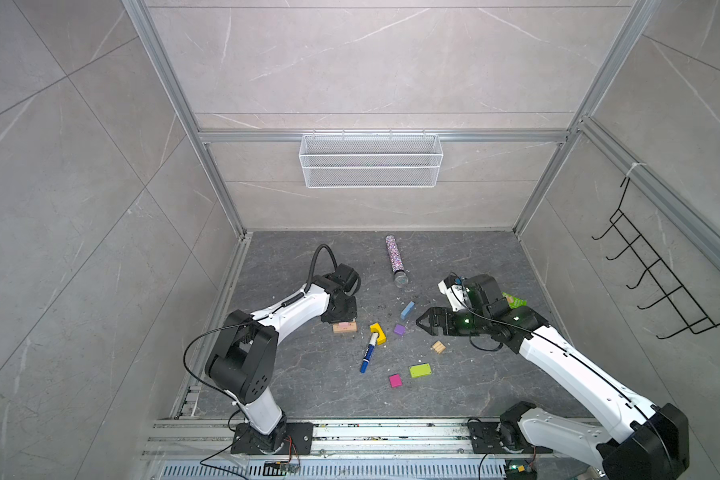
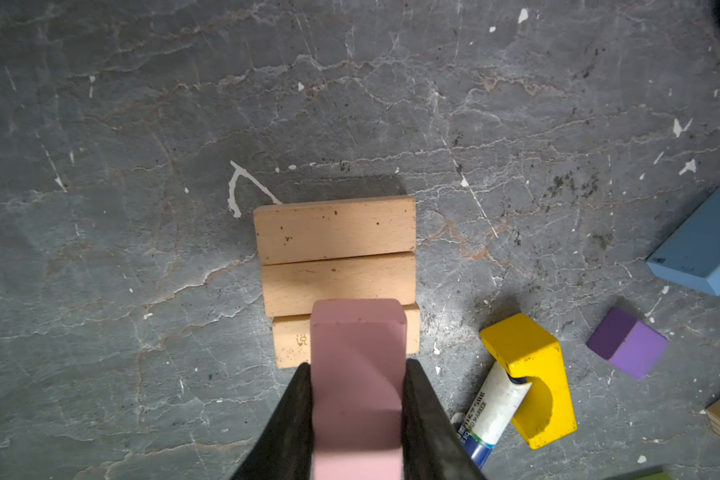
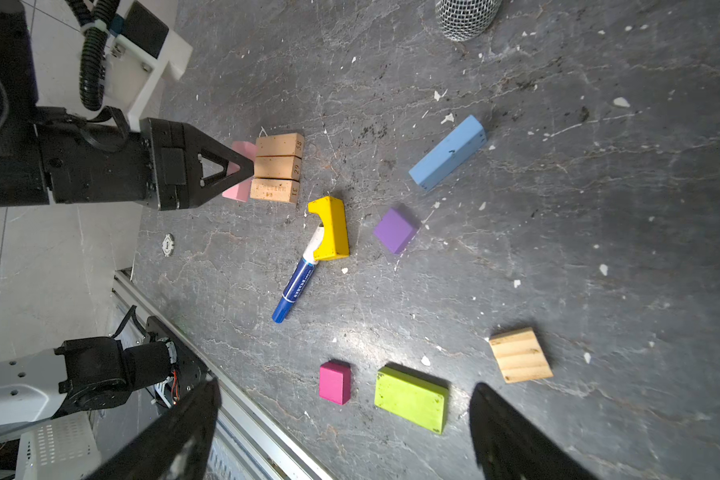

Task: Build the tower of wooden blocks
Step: 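Lower the pink block onto the three wooden bars with the left gripper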

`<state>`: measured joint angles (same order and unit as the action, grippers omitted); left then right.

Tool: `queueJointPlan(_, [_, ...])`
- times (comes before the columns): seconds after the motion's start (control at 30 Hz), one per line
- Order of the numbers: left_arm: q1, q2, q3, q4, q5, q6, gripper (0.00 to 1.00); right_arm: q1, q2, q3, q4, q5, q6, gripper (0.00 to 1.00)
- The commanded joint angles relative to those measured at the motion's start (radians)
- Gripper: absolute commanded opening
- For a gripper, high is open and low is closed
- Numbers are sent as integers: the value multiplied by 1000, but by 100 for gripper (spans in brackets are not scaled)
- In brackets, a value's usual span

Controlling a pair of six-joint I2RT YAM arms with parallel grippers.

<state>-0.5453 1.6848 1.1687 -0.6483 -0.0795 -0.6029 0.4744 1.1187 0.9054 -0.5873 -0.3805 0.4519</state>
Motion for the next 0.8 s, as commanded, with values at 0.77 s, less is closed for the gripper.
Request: queueJointPlan(0.77, [25,69,-6,80,-62,-29,0,15,7,9,-13,19,-24,94])
